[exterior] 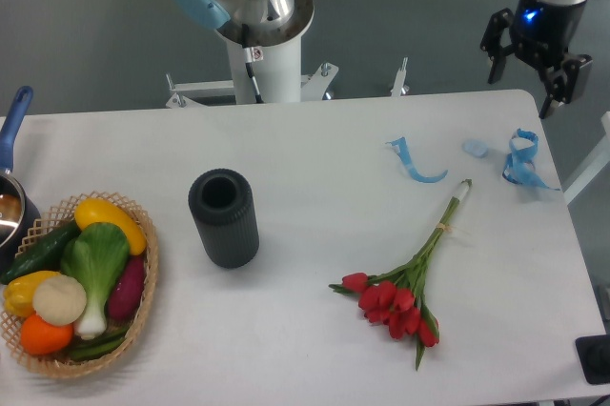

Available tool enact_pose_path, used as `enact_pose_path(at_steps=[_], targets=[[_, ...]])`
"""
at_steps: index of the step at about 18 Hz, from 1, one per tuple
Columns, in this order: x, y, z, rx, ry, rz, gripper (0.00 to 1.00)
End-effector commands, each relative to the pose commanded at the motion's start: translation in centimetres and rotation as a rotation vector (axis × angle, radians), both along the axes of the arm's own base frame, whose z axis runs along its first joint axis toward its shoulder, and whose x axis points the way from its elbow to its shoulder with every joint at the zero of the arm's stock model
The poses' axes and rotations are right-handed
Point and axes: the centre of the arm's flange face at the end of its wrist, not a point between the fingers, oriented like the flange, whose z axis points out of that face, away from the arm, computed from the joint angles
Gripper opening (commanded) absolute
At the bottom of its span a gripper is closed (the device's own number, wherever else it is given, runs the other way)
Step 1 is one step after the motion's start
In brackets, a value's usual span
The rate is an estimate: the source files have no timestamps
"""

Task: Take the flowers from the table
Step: 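Move the open gripper down toward the stems of the red tulip bouquet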

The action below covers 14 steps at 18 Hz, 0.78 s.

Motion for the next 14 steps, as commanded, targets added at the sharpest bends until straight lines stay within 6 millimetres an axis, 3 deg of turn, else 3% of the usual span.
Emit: enact_pose_path(at_steps=[4,6,10,12,13,14], targets=[[0.6,1.1,-0.1,0.013,-0.03,0.091,1.0],[1.2,2.1,-1.1,0.013,-0.059,0.126,1.0],[2.2,2.3,-4.3,0.009,-0.103,0.142,1.0],[2.8,4.3,-6.9,0.013,-0.131,0.197,1.0],[2.6,5.8,-9.7,0.006,-0.161,0.224,1.0],[3.2,6.8,-10.5,0.002,-0.164,0.207,1.0]])
